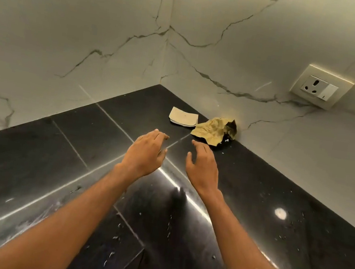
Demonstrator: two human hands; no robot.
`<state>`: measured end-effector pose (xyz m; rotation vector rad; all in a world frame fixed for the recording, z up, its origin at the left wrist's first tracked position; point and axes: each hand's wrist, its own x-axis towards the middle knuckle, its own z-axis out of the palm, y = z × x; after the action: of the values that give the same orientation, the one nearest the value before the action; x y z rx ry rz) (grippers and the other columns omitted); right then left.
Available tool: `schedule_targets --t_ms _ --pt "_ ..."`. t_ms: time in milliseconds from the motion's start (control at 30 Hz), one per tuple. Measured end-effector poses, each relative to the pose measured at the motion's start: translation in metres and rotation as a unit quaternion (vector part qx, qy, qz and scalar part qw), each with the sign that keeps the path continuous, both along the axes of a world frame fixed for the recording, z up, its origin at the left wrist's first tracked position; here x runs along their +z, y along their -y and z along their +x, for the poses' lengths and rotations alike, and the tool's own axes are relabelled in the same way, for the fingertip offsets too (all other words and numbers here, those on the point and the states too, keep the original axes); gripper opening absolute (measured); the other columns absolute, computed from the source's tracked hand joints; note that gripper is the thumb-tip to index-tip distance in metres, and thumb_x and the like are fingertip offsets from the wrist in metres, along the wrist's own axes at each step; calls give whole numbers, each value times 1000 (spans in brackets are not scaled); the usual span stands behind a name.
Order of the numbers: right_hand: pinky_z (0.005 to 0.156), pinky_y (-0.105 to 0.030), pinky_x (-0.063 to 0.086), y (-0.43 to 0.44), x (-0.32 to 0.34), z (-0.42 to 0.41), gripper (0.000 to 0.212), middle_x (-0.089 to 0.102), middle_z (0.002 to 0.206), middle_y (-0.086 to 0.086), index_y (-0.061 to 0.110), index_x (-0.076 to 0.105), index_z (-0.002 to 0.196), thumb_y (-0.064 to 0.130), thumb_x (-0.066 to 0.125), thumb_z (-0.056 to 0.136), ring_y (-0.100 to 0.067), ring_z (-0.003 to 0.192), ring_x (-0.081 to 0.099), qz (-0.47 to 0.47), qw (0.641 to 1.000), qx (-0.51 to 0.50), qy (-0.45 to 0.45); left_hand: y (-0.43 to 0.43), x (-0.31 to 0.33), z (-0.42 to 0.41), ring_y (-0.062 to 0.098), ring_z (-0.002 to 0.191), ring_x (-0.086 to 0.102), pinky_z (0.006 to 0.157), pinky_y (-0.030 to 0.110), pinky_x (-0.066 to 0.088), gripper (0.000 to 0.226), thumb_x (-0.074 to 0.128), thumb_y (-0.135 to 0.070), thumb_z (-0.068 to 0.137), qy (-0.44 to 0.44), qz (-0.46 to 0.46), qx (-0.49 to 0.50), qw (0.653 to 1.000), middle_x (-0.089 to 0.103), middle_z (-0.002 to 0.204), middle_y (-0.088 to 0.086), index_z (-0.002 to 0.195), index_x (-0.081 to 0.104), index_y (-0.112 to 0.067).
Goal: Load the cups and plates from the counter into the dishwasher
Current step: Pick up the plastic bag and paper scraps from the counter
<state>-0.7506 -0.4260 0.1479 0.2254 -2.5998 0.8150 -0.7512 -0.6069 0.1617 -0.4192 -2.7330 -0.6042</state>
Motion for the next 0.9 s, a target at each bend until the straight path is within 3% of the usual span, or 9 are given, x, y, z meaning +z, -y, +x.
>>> schedule_targets --t_ms 267,433,600,700,900 --pt "91 -29 47 -40 -7 -107 39 58 127 -2 14 54 130 17 55 91 -17 115 53 33 999 -14 36 -27 -22 -105 16 117 52 103 32 39 41 55 -28 93 59 -22 7 998 55 125 -1 131 49 -15" --pt "94 -30 45 -65 -24 -166 42 54 131 0 18 52 133 20 54 91 -16 117 50 68 996 -31 54 -45 -48 -176 18 122 50 105 35 39 43 54 -30 91 97 -57 9 994 54 130 2 131 49 -15" --pt "100 -39 46 -84 -43 -207 45 48 136 -5 17 54 131 21 60 87 -21 125 45 128 988 -65 48 -67 -68 -240 22 142 27 114 39 28 53 50 -33 94 114 -95 12 989 36 151 6 142 41 -12" --pt "101 -43 45 -92 -52 -222 42 39 143 -9 21 57 127 20 64 86 -26 131 39 142 984 -101 43 -78 -80 -267 24 145 21 115 42 24 56 45 -37 96 128 -120 16 984 29 155 5 146 35 -13" --pt "103 -43 41 -99 -59 -234 47 31 148 -11 26 56 129 16 69 84 -30 132 33 130 977 -164 51 -82 -101 -265 23 127 43 104 41 32 54 35 -48 97 135 -168 25 976 45 140 4 142 38 -18"
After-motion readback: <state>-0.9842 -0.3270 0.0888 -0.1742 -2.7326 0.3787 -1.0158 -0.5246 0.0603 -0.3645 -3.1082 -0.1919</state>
